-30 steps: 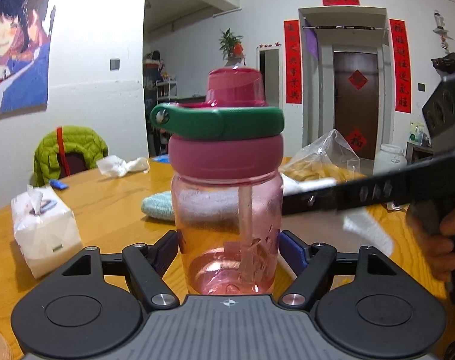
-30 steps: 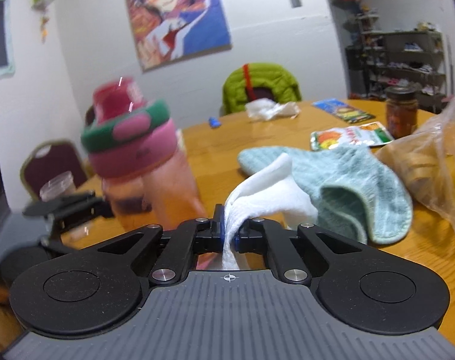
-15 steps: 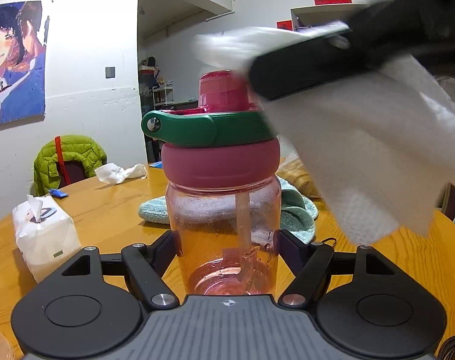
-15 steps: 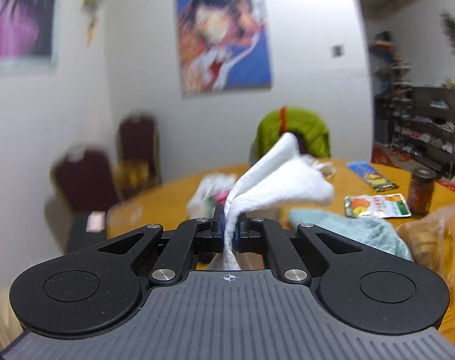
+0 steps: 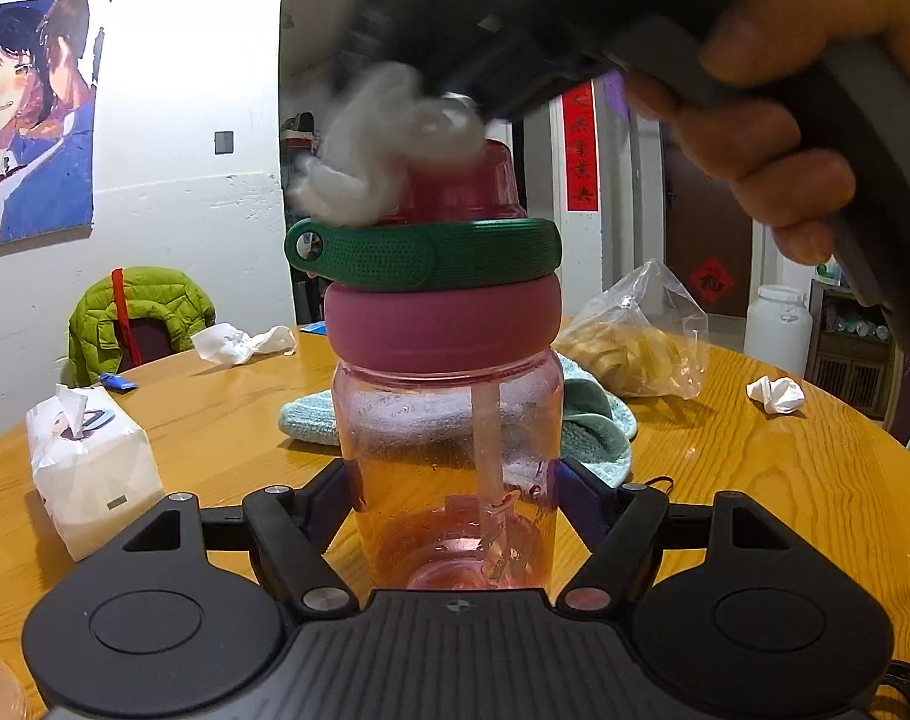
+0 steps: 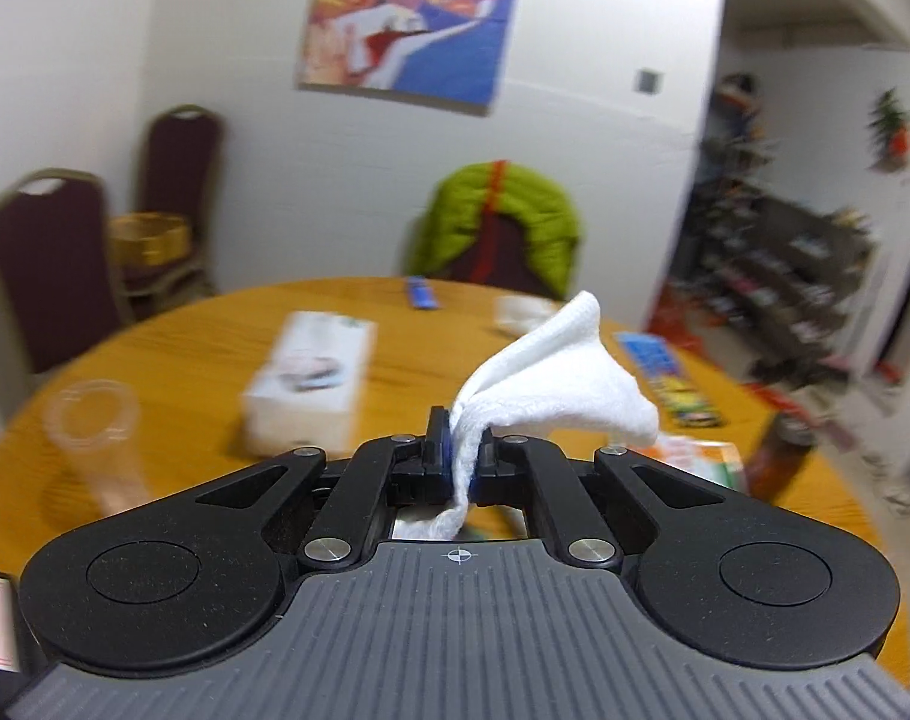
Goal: Clean container
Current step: 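Hold the bottle with the left tool while the right tool wipes its green lid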
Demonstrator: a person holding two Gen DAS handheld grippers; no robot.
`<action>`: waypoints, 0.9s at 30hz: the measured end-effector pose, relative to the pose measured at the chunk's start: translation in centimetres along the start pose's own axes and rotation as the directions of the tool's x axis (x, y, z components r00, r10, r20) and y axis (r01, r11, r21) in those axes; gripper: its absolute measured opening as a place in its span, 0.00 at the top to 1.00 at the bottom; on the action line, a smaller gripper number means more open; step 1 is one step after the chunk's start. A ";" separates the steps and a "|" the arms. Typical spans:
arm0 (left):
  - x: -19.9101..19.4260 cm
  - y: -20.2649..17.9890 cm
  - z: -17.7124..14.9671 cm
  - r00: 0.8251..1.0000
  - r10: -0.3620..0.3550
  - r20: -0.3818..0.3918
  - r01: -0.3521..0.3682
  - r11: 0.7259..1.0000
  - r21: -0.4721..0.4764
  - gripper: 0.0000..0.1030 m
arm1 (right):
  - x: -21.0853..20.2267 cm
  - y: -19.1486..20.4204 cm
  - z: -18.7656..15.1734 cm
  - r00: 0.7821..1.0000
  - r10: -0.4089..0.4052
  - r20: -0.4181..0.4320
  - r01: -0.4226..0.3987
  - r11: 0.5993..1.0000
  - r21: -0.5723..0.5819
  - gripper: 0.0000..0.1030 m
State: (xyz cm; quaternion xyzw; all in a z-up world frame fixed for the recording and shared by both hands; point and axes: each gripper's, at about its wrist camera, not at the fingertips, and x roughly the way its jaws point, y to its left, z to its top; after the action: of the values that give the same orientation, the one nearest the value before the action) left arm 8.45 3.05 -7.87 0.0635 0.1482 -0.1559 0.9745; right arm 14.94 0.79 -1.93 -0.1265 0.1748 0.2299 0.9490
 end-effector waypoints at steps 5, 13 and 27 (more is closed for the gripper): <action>-0.1 -0.1 0.0 1.000 0.002 0.000 -0.002 1.000 0.001 0.30 | -1.9 -1.8 -1.4 0.994 -0.102 0.032 0.102 0.995 0.012 0.95; 0.1 0.1 -0.1 1.000 0.003 0.001 -0.003 1.000 0.003 0.30 | -5.9 1.3 -5.4 0.985 -0.146 0.089 0.159 0.974 -0.159 0.94; 0.1 0.1 -0.1 1.000 0.002 0.002 -0.002 1.000 0.007 0.30 | -5.9 -1.9 -1.1 0.942 0.333 0.048 -0.330 0.884 0.332 0.92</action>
State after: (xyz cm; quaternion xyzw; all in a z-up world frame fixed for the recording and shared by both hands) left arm 8.58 3.15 -7.99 0.0667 0.1465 -0.1553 0.9747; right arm 10.64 -3.48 -0.37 0.0674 0.2352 0.3549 0.9023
